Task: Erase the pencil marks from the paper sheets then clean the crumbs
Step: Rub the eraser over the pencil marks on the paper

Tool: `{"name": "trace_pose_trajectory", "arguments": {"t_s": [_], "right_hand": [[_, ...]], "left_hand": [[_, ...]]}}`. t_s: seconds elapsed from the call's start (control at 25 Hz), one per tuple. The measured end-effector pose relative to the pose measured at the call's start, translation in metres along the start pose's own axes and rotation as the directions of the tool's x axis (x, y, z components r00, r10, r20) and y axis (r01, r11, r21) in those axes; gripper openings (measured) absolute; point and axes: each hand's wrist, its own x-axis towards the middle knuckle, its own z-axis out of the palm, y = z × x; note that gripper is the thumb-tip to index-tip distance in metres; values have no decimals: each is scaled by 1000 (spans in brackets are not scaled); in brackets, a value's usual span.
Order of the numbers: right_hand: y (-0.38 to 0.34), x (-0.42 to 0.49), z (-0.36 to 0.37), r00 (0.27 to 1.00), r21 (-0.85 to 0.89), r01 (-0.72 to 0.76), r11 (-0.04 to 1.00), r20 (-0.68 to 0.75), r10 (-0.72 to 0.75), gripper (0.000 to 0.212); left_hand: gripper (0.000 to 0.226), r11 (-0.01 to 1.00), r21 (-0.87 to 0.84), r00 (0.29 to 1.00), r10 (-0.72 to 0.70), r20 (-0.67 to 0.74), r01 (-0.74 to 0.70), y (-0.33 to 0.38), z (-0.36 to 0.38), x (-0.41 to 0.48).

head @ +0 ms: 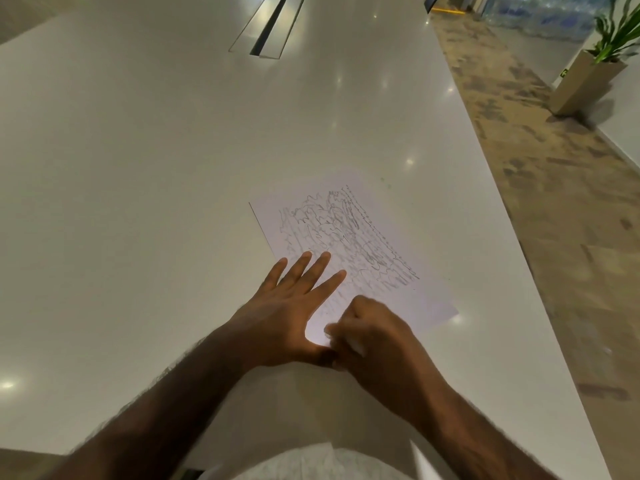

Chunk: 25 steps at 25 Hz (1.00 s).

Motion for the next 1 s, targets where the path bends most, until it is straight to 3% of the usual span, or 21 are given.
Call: {"name": "trace_pose_trajectory", "arguments": {"t_s": [0.12, 0.16, 0.28, 0.36, 0.44, 0.52, 0.6, 0.72, 0.8, 0.92, 1.0], "right_hand": [[9, 2, -5, 987, 6, -92, 996, -132, 92, 9], [3, 2, -4, 985, 13, -131, 991, -115, 132, 13], [0, -2, -1, 997, -9, -59, 998, -51, 59, 18], [24, 4, -9, 962, -33, -200, 979, -195, 190, 22], [26, 7, -12, 926, -18, -301, 953, -243, 288, 21], [-4, -2, 4, 973, -62, -188, 980, -144, 178, 20], [1, -8, 9, 978, -75, -153, 985, -153, 141, 20], [44, 4, -15, 844, 22, -442, 897, -329, 424, 23], [21, 1, -4, 865, 3, -395, 919, -335, 373, 28], [-2, -16, 19, 950, -93, -173, 981, -278, 141, 26], [36, -5, -1, 881, -60, -361, 931, -348, 320, 28]], "left_hand": [[118, 1000, -11, 1000, -2, 19, 2, 1, -3, 0], [119, 1000, -24, 1000, -3, 12, 3, 1, -3, -1], [118, 999, -50, 1000, 10, 0, -10, 0, -2, -2], [122, 998, -60, 1000, 17, -11, -17, -1, -2, -2], [124, 999, -50, 1000, 14, -20, -15, -1, -1, -1], [122, 999, -34, 1000, 5, -9, -6, -1, 2, 1], [124, 1000, -28, 1000, 5, -22, -5, -2, 2, 2], [126, 999, -35, 999, 19, -28, -20, -2, 2, 0], [126, 999, -33, 1000, 10, -22, -10, -2, 2, 1], [124, 1000, -16, 1000, 0, -23, -1, -2, 1, 3], [128, 1000, -11, 1000, 9, -21, -9, -3, 1, 2]]}}
